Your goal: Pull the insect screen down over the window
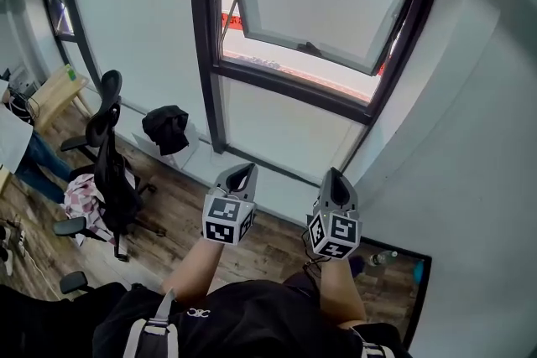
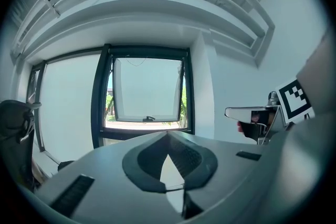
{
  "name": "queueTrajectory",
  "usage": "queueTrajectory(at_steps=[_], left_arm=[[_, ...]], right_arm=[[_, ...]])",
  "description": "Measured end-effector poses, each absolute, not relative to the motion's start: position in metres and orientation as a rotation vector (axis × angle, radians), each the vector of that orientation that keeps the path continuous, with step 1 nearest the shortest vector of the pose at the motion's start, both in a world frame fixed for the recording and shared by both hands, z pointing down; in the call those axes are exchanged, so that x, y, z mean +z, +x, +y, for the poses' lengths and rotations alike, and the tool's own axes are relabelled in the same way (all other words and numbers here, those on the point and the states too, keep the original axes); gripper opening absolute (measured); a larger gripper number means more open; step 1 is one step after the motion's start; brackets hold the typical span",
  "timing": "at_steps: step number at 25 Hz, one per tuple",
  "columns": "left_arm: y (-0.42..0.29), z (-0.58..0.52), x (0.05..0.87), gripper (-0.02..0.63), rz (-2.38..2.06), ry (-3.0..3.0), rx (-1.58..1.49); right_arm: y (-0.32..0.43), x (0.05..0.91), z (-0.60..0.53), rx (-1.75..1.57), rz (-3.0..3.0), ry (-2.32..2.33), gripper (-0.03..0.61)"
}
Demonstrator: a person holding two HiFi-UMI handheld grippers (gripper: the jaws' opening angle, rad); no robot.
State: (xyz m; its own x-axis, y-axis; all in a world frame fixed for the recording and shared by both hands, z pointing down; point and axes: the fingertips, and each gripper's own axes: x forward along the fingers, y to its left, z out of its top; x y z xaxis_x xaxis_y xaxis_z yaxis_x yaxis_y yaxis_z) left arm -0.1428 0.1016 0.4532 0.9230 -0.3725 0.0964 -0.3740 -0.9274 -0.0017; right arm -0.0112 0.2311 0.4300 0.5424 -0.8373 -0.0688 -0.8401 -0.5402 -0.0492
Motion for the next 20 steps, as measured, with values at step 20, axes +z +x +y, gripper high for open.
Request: queueTrajectory(at_steps=[20], left_arm=[[-0.127, 0.01, 0.469, 0.012, -0.664, 3.029, 0.145]], right_arm=[[0.037, 0.436, 0.152, 0.051, 1.422, -2.655, 0.003]])
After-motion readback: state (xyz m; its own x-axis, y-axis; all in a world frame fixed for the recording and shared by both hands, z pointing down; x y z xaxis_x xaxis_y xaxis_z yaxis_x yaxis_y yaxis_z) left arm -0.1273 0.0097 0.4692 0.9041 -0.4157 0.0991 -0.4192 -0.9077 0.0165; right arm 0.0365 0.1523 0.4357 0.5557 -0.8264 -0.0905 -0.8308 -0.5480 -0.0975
